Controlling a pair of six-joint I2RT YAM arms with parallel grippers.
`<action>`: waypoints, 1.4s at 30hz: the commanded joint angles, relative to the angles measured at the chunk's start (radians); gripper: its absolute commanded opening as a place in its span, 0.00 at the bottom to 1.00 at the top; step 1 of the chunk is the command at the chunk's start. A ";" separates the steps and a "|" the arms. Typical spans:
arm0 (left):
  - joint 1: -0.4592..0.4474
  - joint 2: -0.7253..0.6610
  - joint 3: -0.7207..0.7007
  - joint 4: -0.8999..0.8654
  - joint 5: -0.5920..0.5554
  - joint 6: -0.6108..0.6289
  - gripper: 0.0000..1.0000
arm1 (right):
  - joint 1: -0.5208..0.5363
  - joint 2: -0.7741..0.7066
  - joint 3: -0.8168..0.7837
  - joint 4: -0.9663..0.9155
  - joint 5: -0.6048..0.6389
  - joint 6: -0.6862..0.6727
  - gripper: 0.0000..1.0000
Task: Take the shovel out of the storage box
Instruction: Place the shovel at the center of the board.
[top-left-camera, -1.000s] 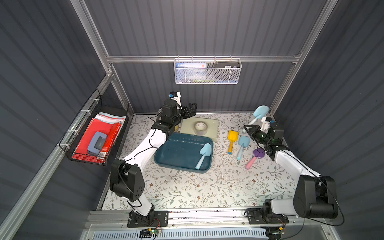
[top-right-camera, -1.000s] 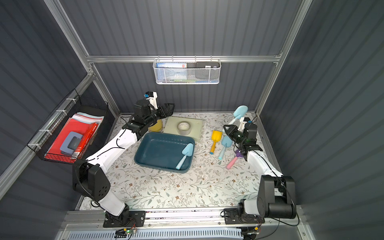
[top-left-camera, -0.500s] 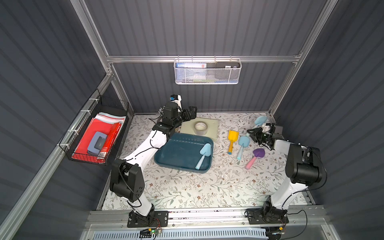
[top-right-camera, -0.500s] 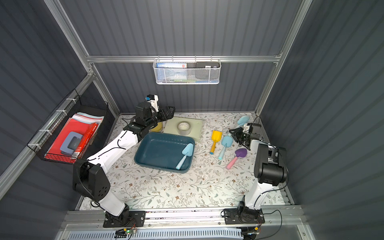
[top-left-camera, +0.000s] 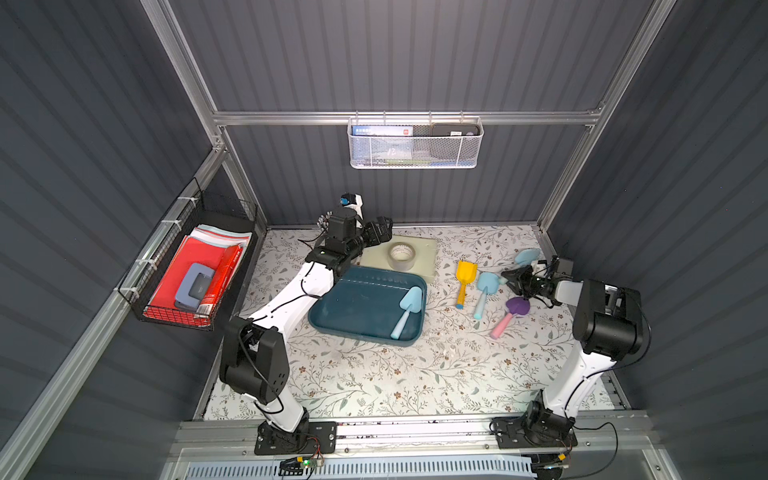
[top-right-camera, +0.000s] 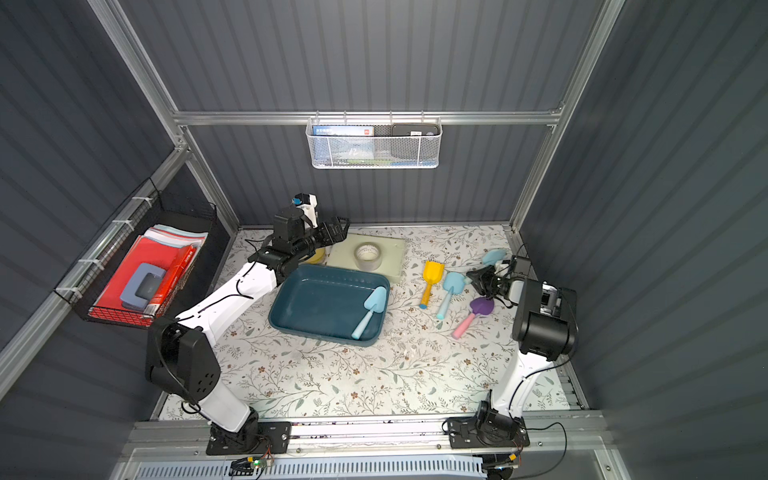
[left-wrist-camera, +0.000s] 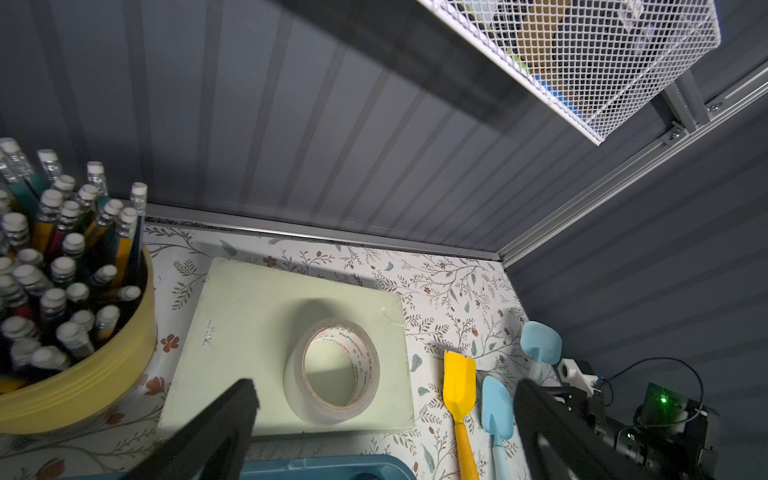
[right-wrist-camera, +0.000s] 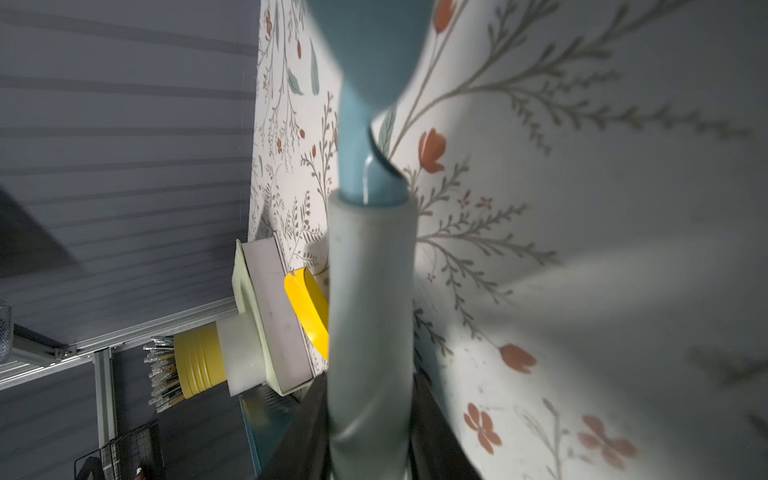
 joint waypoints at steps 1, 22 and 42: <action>0.003 -0.015 0.000 -0.003 0.004 0.008 0.99 | 0.001 -0.017 -0.015 -0.015 -0.034 -0.042 0.14; 0.003 0.031 -0.008 0.012 0.048 0.001 0.99 | -0.008 -0.120 -0.066 -0.192 0.073 -0.113 0.46; -0.092 0.033 -0.052 -0.227 -0.103 0.173 0.92 | 0.007 -0.712 -0.085 -0.471 0.275 -0.104 0.55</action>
